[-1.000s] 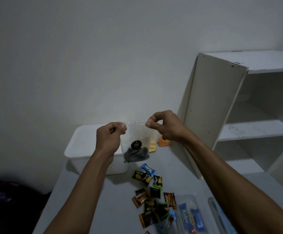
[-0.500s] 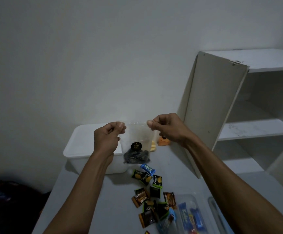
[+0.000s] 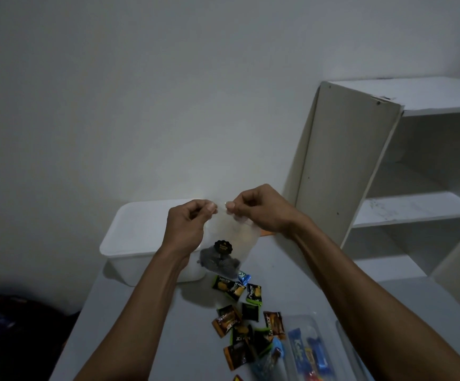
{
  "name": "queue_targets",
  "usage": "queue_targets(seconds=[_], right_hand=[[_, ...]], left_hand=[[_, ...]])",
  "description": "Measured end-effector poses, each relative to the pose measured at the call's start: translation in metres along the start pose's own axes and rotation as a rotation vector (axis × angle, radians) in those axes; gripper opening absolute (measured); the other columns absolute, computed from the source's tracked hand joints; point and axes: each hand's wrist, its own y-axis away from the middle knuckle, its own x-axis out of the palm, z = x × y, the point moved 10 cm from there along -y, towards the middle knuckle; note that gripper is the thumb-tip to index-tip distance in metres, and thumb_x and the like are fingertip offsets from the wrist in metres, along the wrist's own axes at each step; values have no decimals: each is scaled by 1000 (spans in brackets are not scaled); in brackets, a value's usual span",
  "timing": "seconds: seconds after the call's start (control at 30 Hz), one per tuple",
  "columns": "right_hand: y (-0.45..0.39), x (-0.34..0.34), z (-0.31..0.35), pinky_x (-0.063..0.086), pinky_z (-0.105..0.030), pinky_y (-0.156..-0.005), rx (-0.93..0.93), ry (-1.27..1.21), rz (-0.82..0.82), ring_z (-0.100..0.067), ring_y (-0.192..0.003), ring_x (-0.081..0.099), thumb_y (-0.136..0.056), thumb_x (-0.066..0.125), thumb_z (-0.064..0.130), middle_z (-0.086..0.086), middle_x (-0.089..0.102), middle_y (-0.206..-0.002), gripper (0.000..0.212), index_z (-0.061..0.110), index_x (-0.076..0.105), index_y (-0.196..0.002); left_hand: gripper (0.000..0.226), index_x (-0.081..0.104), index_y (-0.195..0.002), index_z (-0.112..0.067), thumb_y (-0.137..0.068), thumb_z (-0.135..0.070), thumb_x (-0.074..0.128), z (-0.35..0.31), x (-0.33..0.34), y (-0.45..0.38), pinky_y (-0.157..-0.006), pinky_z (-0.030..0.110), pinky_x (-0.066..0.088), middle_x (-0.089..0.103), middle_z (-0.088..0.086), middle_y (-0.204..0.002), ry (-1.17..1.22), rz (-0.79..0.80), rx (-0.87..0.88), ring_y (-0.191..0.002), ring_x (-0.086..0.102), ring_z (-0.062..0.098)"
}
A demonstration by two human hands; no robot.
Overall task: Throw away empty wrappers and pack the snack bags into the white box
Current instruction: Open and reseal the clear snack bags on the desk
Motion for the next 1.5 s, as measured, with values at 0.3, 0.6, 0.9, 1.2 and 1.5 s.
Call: queue_targets(seconds=[0.3,0.6,0.9,1.2,1.5], right_hand=[[-3,3,-11,49,-28,-64,77,-35,-93,-10,-65,57,-94,63,30,1,67,-70,25,10,71,-81],[2,24,-19,45,-21,-62,97,-112,-165,-5,-65,57,-95,63,26,5,66,-73,18,16,70,-82],[9,36,-33,47,-22,-61,187,-160,-118,-6,-66,59,-93,65,25,1,68,-75,20,8,73,-86],[13,46,-37,47,-22,-61,167,-221,-196,-7,-64,55,-94,64,23,0,65,-73,20,18,68,-76],[22,54,-50,47,-24,-63,210,-257,-182,-8,-62,53,-96,61,25,1,58,-66,29,12,65,-70]], left_hand=[[21,70,-89,-20,-82,-39,75,3,-10,1,-76,25,49,71,-3,-95,-29,-200,-39,-89,64,14],[23,69,-64,-10,-85,-19,72,15,-7,10,-62,21,45,69,3,-76,-70,-253,-199,-76,60,15],[11,72,-80,-11,-87,-19,71,22,-13,9,-75,25,42,69,2,-90,-21,-244,-245,-88,60,15],[15,71,-76,-4,-83,-17,72,31,-9,15,-60,23,43,63,4,-75,-96,-189,-308,-71,56,16],[17,68,-72,-9,-88,-13,69,49,-6,22,-68,24,45,67,8,-84,-2,-160,-337,-84,60,19]])
